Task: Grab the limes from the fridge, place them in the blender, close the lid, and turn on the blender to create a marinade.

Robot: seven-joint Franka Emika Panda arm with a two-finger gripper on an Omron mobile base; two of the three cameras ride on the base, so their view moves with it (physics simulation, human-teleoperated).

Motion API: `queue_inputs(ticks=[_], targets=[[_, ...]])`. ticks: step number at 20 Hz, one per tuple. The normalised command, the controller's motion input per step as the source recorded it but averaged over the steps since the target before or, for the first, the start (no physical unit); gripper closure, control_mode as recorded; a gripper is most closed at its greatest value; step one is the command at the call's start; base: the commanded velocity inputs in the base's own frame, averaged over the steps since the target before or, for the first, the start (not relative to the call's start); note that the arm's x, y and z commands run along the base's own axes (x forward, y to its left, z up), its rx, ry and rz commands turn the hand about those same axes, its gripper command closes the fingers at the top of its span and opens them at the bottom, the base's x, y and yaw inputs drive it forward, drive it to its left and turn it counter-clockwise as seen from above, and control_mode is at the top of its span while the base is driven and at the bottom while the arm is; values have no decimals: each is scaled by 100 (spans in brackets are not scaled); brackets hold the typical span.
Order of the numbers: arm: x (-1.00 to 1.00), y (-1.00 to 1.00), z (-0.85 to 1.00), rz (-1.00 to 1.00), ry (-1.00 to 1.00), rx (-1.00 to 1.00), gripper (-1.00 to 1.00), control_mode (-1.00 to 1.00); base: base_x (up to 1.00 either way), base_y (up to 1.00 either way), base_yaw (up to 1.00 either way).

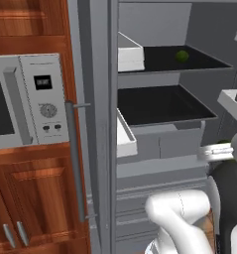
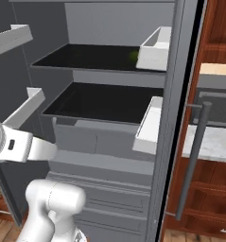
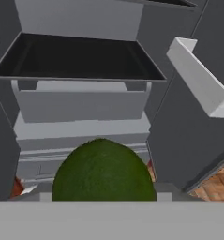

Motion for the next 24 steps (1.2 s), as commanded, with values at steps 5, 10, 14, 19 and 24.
queue_inputs(ticks=[5,10,14,19,24], targets=[[0,0,0,0,0,0,100,100,-96,0,2],[0,0,0,0,0,0,100,100,-71,-4,-6],[0,0,0,0,0,0,100,100,-35,-19,-56],[0,0,0,0,0,0,100,100,-2,-29,-81],[0,0,0,0,0,0,100,100,0,-30,-83]])
